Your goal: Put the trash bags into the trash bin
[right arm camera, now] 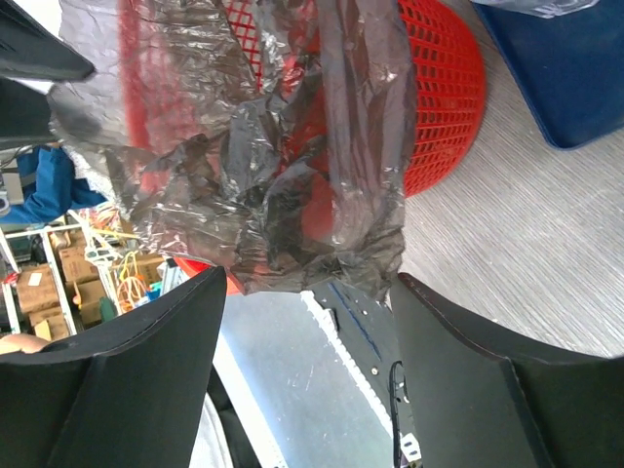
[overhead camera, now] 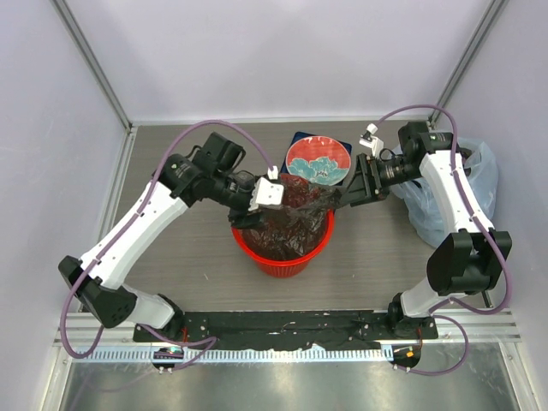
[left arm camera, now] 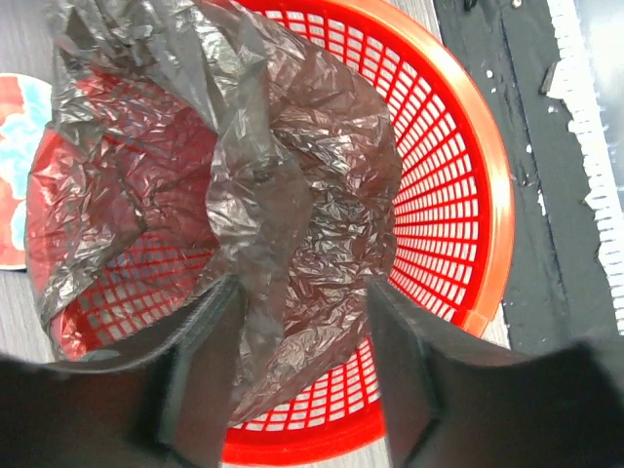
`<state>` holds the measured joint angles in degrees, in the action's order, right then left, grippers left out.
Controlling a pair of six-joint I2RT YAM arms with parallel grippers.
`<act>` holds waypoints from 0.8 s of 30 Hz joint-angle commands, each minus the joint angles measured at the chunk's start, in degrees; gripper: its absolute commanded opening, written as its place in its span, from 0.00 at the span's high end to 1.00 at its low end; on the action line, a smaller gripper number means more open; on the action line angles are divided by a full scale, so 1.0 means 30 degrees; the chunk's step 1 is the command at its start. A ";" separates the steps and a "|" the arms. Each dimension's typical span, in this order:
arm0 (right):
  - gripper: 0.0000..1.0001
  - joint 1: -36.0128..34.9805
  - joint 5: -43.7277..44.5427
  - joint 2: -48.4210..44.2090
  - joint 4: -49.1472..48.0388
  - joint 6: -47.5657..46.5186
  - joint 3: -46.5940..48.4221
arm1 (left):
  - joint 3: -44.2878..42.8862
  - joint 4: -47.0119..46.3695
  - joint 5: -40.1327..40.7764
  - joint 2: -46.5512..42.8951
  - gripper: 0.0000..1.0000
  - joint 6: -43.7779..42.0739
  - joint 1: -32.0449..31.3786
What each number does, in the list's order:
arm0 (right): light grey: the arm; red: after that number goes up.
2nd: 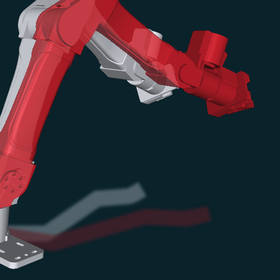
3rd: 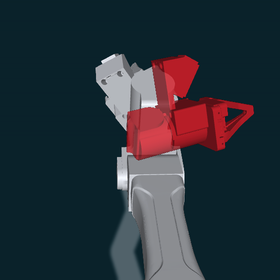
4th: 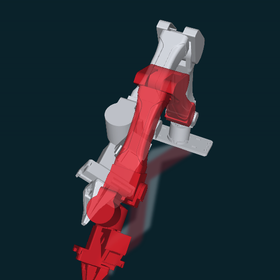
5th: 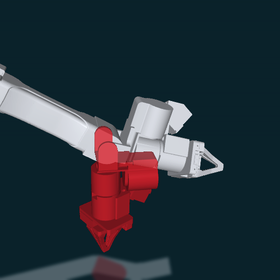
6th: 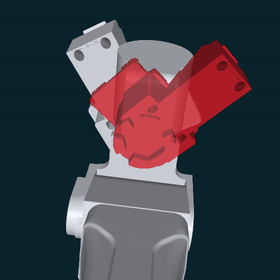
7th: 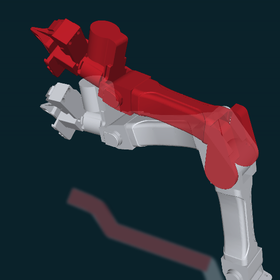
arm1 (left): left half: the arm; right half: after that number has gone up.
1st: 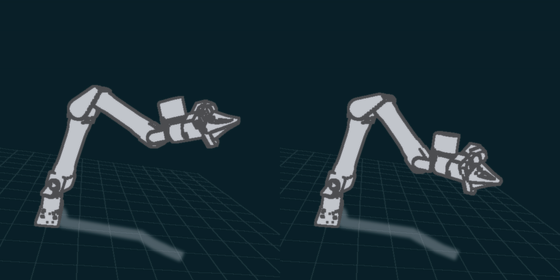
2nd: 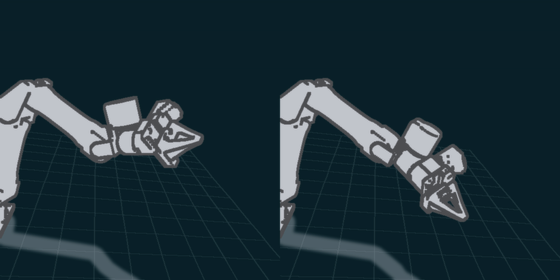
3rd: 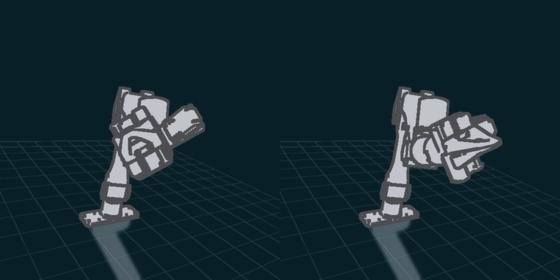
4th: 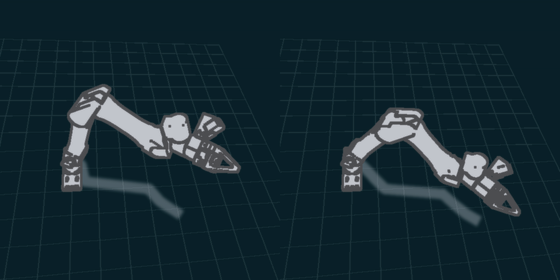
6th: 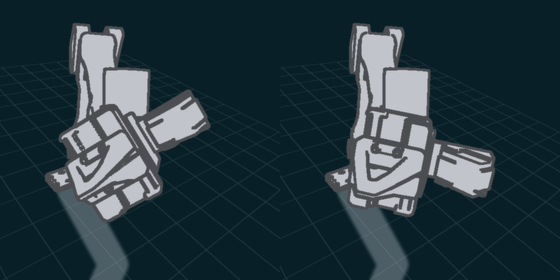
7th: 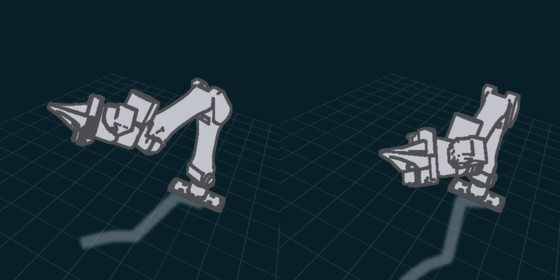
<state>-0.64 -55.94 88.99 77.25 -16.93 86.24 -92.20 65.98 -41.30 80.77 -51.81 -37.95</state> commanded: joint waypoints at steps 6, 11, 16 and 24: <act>0.76 0.0474 -0.2123 -0.0747 0.1026 0.0369 -0.0006 | 0.0822 -0.0752 0.0613 -0.1786 0.85 0.2180 -0.1292; 0.99 0.0508 -0.2213 -0.1185 0.1931 -0.0621 -0.0122 | 0.1172 0.0564 0.0114 -0.2781 1.00 0.2476 -0.2462; 0.99 0.0537 -0.2183 -0.2093 0.2550 -0.0919 -0.0473 | 0.2255 0.1795 -0.0559 -0.3865 1.00 0.2826 -0.3547; 0.23 0.0596 -0.3000 -0.2182 0.2960 -0.0950 -0.1853 | 0.5275 -0.0984 0.1547 -0.5478 1.00 0.4995 -0.6596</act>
<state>0.86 -61.89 82.85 77.80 -18.63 80.97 -77.87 67.59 -39.20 65.80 -40.69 -55.42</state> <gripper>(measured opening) 0.441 0.013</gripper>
